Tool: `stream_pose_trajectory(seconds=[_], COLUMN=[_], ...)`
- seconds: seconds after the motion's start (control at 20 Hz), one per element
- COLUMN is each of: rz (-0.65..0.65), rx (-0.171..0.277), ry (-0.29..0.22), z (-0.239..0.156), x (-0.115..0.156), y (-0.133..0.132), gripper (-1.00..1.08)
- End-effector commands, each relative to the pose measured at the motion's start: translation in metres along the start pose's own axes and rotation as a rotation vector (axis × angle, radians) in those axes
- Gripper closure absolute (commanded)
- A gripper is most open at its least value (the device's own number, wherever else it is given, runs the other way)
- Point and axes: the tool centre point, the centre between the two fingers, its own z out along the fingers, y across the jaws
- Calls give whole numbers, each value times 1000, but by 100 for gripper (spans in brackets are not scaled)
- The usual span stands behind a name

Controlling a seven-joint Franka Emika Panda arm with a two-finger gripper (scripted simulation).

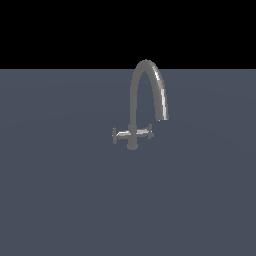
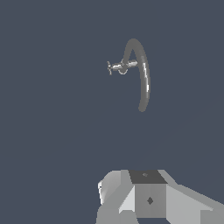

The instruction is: Turn on the faucet by rotating a designated handle.

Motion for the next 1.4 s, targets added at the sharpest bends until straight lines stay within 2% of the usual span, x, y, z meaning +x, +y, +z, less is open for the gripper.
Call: stream_pose_trajectory(seconds=[0.0, 0.05, 0.1, 0.15, 0.2, 0.25, 0.3, 0.35, 0.4, 0.45, 0.5, 0.55, 0.6, 0.65, 0.7, 0.75, 0.8, 0.85, 0.9, 0.95, 1.0, 1.05, 1.1, 1.15, 1.2, 1.25, 1.3, 1.35], rz=[-5, 17, -44, 40, -2, 50, -36, 29, -35, -61, -119, -80, -117, -124, -182, -152, -187, -198, -223, -229, -240, -203, -264, -316, -367, -324, -245, -243], rx=[-7, 9, -30, 18, -30, -12, 13, 22, 12, -2, -39, -34, -37, -59, -94, -96, -103, -139, -164, -160, -141, -135, -128, -143, -161, -157, -154, -153], ry=[-80, -72, -110, -134, -172, -193, -236, -245, -245, -283, -310, -304, -278, -254, -258, -237, -227, -203, -188, -182, -175, -184, -153, -136, -120, -128, -66, -65], z=[23, 29, 56, 69, 88, 110, 135, 148, 156, 181, 203, 212, 214, 218, 232, 237, 244, 246, 258, 269, 278, 294, 299, 307, 317, 336, 332, 332], x=[0, 5, 6, 6, 9, 13, 12, 17, 22, 20, 17, 24, 40, 55, 58, 76, 85, 102, 107, 118, 126, 129, 142, 154, 163, 164, 194, 193], y=[-2, -1, -14, 20, 4, 19, -14, -1, -31, -25, -32, -45, -54, -50, -55, -44, -48, -47, -64, -53, -65, -52, -72, -71, -80, -64, -65, -64], gripper=[18, 13, 7, 7, 9, 4, -1, 0, 7, 8, 21, 34, 38, 51, 84, 79, 86, 79, 75, 79, 85, 89, 71, 36, 37, 2, 15, 15])
